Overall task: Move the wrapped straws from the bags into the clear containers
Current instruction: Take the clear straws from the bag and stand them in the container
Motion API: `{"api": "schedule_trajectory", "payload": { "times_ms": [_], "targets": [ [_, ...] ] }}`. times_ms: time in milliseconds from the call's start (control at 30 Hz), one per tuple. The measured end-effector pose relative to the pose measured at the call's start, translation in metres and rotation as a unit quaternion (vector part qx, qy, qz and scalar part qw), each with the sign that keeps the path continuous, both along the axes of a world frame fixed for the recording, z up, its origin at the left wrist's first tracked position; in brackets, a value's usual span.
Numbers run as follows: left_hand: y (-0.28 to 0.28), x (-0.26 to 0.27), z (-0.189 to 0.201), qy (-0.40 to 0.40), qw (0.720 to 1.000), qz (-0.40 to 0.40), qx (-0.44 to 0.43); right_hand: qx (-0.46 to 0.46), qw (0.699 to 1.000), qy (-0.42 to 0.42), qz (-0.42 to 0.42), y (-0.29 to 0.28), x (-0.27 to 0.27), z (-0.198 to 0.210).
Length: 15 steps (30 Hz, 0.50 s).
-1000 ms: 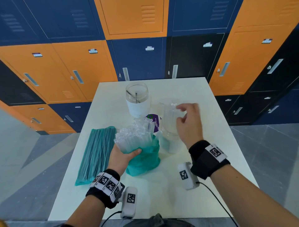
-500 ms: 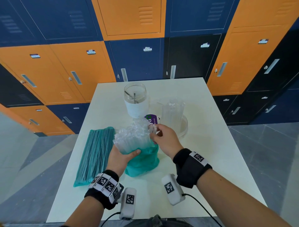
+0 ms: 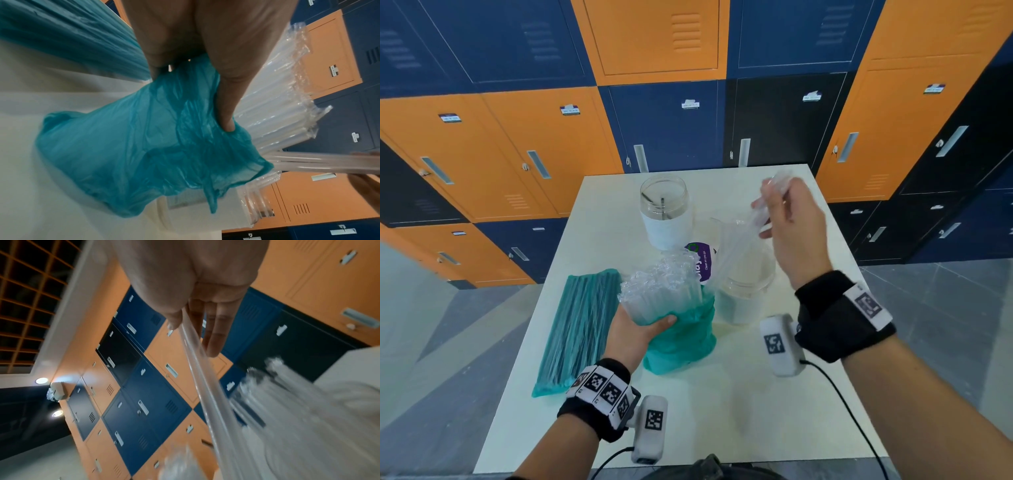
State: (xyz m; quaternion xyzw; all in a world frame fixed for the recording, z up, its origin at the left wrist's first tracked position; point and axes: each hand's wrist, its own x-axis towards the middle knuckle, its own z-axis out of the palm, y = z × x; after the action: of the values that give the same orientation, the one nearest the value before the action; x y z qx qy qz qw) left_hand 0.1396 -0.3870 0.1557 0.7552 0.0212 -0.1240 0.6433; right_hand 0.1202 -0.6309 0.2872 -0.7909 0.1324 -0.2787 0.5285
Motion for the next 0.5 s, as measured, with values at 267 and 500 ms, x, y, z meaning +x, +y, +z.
{"api": "schedule_trajectory", "payload": {
  "times_ms": [267,500],
  "targets": [
    [-0.002,-0.002,0.003,-0.008,1.000,0.000,-0.008,-0.068,0.995,-0.033,-0.070,-0.012,0.002,0.004],
    [-0.002,0.000,0.001,-0.003,1.000,0.006,0.001,-0.079,0.990,0.113,0.004,0.003,0.013,-0.079]
  ]
}}
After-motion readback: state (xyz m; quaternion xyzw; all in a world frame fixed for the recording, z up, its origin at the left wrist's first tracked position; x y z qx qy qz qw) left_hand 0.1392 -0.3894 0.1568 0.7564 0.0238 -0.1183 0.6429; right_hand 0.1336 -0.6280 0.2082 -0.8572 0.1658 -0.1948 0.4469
